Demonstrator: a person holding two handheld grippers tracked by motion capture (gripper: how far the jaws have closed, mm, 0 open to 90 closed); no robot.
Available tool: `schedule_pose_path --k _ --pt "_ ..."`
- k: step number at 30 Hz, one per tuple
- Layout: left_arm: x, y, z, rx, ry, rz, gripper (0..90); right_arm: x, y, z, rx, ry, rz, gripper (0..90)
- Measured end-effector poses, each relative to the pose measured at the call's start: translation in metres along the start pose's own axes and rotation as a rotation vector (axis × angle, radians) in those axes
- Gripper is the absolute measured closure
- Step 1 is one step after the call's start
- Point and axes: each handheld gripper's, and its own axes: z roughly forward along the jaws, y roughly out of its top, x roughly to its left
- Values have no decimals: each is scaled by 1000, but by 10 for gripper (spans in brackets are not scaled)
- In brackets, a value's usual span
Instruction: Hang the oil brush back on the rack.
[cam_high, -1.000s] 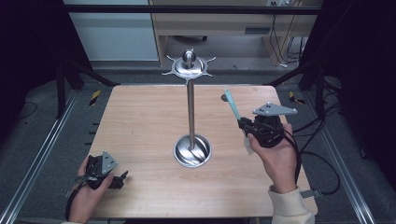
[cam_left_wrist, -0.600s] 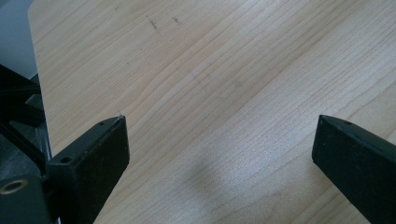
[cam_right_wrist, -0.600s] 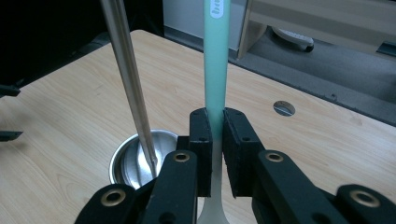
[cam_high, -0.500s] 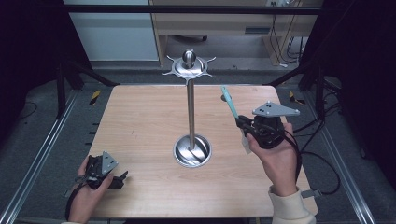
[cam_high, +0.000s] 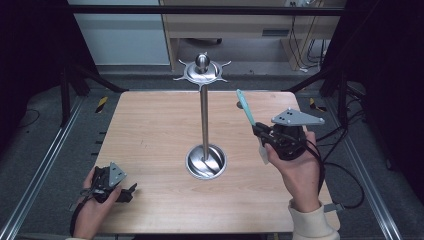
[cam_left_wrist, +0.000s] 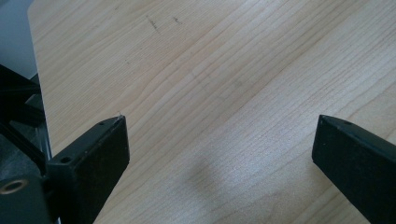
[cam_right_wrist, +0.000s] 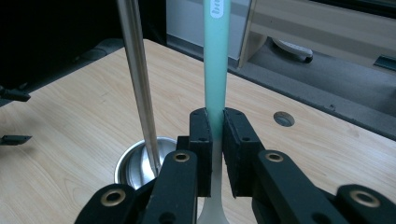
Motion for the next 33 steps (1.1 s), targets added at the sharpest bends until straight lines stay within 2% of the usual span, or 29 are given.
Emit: schedule_pose_path --k 9,18,33 --pt "0 0 0 0 0 0 36 2 4 -7 -27 -4 -5 824" --pt "-1 0 1 2 -2 1 36 5 7 -12 -62 12 -11 824" --pt "-1 0 1 3 -2 3 36 3 9 -21 -129 27 9 824"
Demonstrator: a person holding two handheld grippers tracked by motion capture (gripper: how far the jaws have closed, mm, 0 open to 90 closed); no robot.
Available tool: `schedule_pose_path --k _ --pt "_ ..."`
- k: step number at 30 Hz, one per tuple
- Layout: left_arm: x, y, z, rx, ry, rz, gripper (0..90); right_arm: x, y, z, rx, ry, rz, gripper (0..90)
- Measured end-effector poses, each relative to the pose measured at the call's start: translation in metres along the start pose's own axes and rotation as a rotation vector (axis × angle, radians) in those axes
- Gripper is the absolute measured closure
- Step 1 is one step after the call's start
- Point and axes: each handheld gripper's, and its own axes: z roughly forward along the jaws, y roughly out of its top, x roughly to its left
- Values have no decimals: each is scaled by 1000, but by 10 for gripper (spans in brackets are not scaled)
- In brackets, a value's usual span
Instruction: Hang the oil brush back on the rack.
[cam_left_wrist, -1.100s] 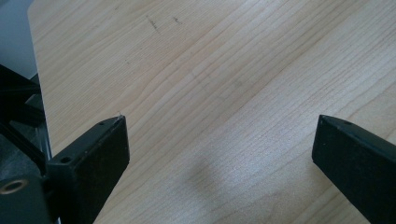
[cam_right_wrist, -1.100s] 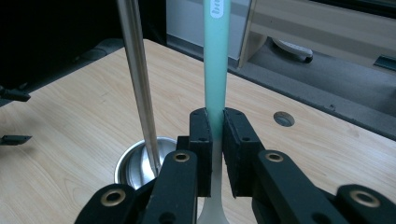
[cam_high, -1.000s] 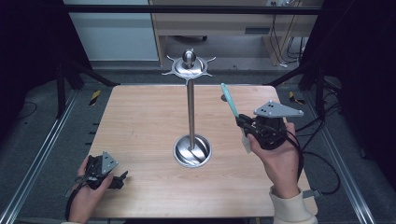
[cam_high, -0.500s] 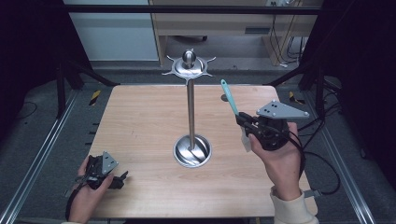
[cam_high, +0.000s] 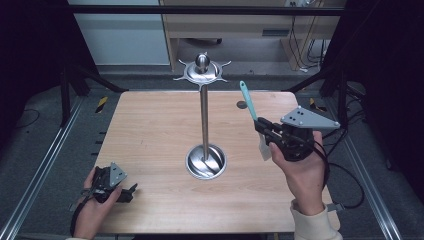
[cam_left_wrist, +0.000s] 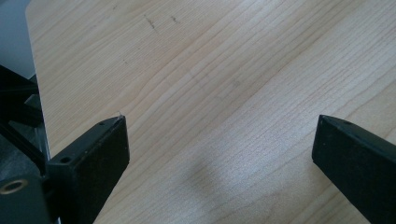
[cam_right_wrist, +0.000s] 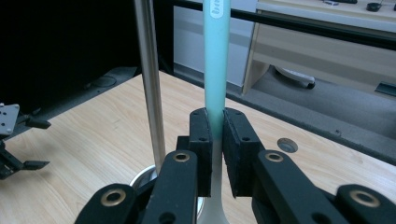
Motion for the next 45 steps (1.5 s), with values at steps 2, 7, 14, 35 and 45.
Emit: schedule_pose_path --k 2,7,14,35,45 --pt "0 0 0 1 0 0 36 0 0 0 -3 0 2 824" --pt "0 0 0 1 -1 0 36 1 2 -3 -15 1 -1 824" --pt "0 0 0 0 -1 -1 36 3 4 -7 -27 1 -6 824" --pt "0 0 0 -2 1 -1 36 9 8 -9 -98 103 3 824" --pt "0 0 0 0 0 1 36 11 8 -3 -103 136 5 824"
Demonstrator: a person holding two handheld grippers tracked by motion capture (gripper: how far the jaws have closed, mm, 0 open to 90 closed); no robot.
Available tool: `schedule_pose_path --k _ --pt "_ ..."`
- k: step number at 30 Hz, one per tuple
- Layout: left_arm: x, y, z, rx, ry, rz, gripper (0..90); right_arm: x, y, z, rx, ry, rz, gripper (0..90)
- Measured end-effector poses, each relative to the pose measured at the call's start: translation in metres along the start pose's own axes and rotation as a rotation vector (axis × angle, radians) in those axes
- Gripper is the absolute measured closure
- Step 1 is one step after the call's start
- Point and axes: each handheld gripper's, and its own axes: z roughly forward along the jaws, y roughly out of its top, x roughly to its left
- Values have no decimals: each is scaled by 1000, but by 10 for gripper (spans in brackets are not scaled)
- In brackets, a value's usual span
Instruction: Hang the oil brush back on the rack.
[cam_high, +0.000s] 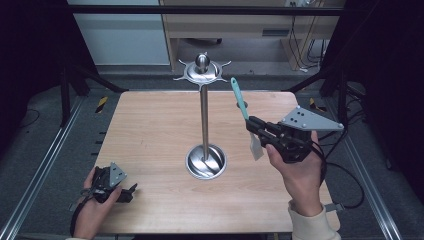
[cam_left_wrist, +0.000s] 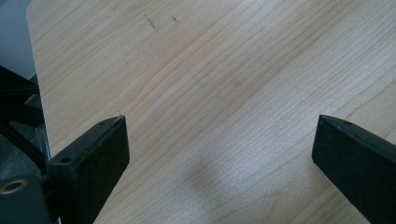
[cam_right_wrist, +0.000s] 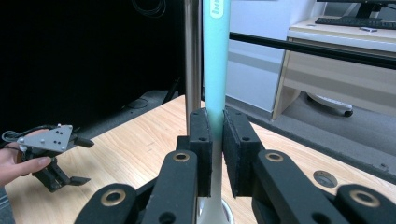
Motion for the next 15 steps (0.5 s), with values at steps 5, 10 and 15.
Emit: schedule_pose_path --k 5,10,15 --pt "0 0 0 0 0 0 36 0 0 3 3 11 3 824" --pt "0 0 0 2 -1 2 36 0 0 4 5 15 1 824" --pt "0 0 0 3 -1 2 36 0 0 7 12 21 7 823"
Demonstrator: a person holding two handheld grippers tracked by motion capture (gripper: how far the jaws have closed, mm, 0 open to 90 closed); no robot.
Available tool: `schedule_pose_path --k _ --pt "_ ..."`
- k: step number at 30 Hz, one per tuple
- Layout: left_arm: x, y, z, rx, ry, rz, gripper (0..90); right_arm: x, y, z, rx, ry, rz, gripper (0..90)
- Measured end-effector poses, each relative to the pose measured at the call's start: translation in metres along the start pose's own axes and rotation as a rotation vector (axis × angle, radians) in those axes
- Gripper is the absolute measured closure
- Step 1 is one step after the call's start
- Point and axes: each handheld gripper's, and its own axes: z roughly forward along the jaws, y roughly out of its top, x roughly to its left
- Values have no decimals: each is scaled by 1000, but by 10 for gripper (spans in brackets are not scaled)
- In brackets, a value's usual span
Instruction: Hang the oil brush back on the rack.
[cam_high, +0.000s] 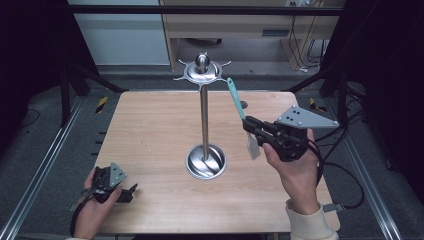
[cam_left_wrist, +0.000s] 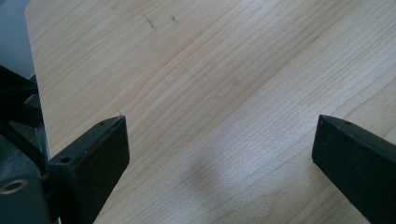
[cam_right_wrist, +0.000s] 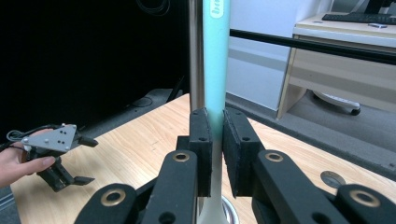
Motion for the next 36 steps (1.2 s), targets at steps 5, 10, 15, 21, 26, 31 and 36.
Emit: schedule_pose_path --k 5,10,15,21,26,31,36 --pt "0 0 0 0 0 0 36 0 -1 5 6 7 3 823" --pt "0 0 0 1 -1 1 36 0 -2 11 7 16 11 823" --pt "0 0 0 3 -1 3 36 -1 -3 16 9 19 15 823" --pt "0 0 0 4 -2 4 36 -1 -5 21 7 23 18 823" --pt "0 0 0 5 -3 5 36 -1 -6 22 4 24 23 822" --pt "0 0 0 5 -3 5 36 -1 -7 24 2 23 22 822" --pt "0 0 0 5 -3 4 36 -1 -7 25 -2 22 18 820"
